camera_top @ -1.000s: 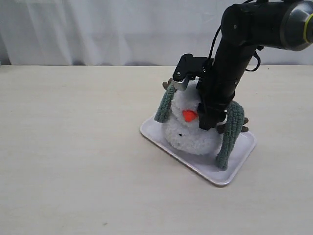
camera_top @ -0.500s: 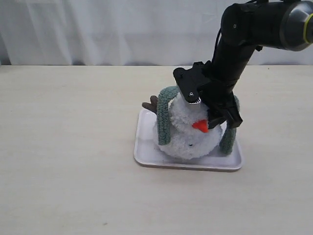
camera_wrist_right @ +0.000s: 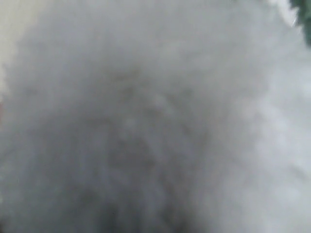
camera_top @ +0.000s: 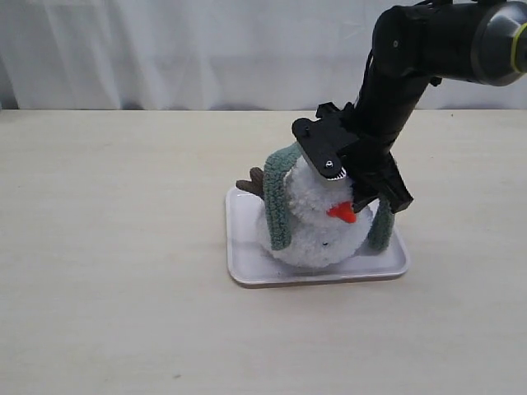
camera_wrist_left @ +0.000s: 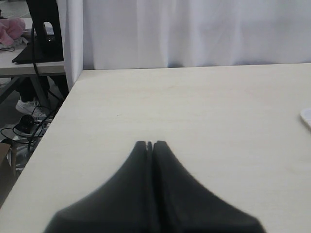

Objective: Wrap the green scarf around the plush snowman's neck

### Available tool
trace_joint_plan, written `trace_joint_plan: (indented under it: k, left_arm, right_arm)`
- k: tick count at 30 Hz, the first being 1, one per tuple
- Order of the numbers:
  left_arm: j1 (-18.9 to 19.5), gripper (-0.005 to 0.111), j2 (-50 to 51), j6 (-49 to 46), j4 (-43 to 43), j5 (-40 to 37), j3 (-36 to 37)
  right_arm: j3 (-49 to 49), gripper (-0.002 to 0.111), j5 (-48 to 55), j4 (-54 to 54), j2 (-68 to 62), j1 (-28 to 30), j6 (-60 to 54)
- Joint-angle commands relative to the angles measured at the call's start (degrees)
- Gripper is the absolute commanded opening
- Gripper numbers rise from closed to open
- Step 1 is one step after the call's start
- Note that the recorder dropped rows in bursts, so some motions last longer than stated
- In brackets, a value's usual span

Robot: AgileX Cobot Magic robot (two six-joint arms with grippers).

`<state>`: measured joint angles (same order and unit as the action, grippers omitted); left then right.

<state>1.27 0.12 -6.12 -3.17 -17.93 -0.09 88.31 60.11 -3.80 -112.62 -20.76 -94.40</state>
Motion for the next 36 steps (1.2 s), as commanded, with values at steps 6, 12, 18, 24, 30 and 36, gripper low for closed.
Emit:
trace_joint_plan:
  k: [6,12,18,24,30,36]
  left_arm:
    - [0.1,0.0,-0.12,0.38,0.12,0.39,0.09]
    - [0.1,0.0,-0.12,0.38,0.12,0.39,0.09]
    - [0.1,0.0,-0.12,0.38,0.12,0.39,0.09]
    - [0.1,0.0,-0.12,0.38,0.12,0.39,0.09]
    - [0.1,0.0,-0.12,0.38,0.12,0.39,0.09]
    - [0.1,0.0,-0.12,0.38,0.12,0.39,0.09]
  right_arm:
    - [-0.09,0.004,-3.31,-6.2,-0.14,-0.08,15.57]
    - [-0.09,0.01,-3.26,-5.55,-0.14,-0.08,18.21]
    - [-0.09,0.051,-3.75,-5.55,-0.14,-0.08,19.13]
    - [-0.09,0.071,-3.71,-5.55,0.52,-0.08,21.28]
    - [-0.09,0.071,-3.18,-4.75,3.81,-0.08,24.59]
    - [-0.09,0.071,-1.03,-2.56,6.71,-0.08,27.52]
